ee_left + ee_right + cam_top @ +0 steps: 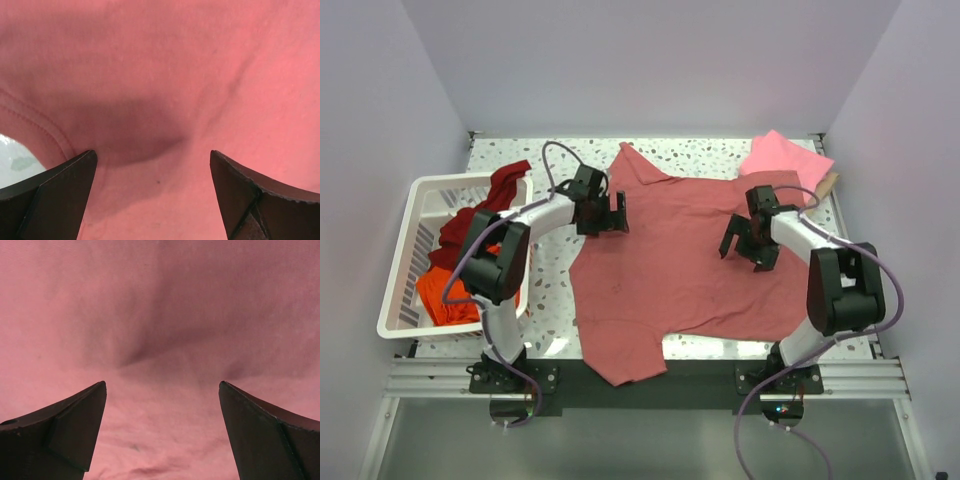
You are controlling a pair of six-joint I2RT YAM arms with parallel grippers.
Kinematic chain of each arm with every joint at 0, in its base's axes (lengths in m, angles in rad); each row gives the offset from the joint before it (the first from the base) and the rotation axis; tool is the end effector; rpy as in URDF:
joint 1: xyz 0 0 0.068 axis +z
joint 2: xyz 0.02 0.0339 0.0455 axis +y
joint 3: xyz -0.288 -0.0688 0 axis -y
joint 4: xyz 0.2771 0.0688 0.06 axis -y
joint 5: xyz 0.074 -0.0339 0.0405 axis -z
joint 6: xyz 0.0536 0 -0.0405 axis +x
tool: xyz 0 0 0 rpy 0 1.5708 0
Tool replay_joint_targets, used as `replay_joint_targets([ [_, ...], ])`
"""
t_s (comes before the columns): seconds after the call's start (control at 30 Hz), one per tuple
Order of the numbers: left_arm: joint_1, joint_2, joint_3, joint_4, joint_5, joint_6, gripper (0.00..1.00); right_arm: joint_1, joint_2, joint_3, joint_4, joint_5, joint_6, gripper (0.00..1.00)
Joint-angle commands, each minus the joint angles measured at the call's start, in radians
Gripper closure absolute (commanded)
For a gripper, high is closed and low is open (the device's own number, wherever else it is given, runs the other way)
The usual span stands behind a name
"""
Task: Fold and stack the t-shirts
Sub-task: Flatten the tshirt out
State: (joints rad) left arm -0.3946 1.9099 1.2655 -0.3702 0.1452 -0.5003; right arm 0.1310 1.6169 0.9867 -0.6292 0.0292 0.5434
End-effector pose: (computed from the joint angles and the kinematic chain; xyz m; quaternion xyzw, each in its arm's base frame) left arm 0.4036 -0.1765 0.1587 -0.0308 0.9588 -0.1813 0.2167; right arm 0.3290 0.0418 0.1649 0.2045 0.9664 0.0377 0.1511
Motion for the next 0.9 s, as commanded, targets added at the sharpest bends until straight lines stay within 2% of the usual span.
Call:
replay_joint_targets([
  [0.0,0.019,0.067,0.061,-0.004,-0.001,0.032,0.0,0.005,0.053,0.018,0.048,0.029,0.024,0.03],
  [0.37,0.048,0.282,0.274,-0.039,-0.019,0.074,0.0,0.004,0.283,0.186,0.014,0.066,0.041,0.03],
  [0.53,0.069,0.385,0.452,-0.076,-0.056,0.1,0.0,0.004,0.376,0.3,-0.02,0.098,0.044,0.03],
  [0.77,0.082,0.563,0.831,-0.127,-0.029,0.166,0.0,0.001,0.508,0.547,-0.099,0.104,0.021,0.03],
  [0.87,0.085,0.523,0.856,-0.089,-0.009,0.166,0.0,0.001,0.528,0.638,-0.121,0.092,0.001,0.03],
])
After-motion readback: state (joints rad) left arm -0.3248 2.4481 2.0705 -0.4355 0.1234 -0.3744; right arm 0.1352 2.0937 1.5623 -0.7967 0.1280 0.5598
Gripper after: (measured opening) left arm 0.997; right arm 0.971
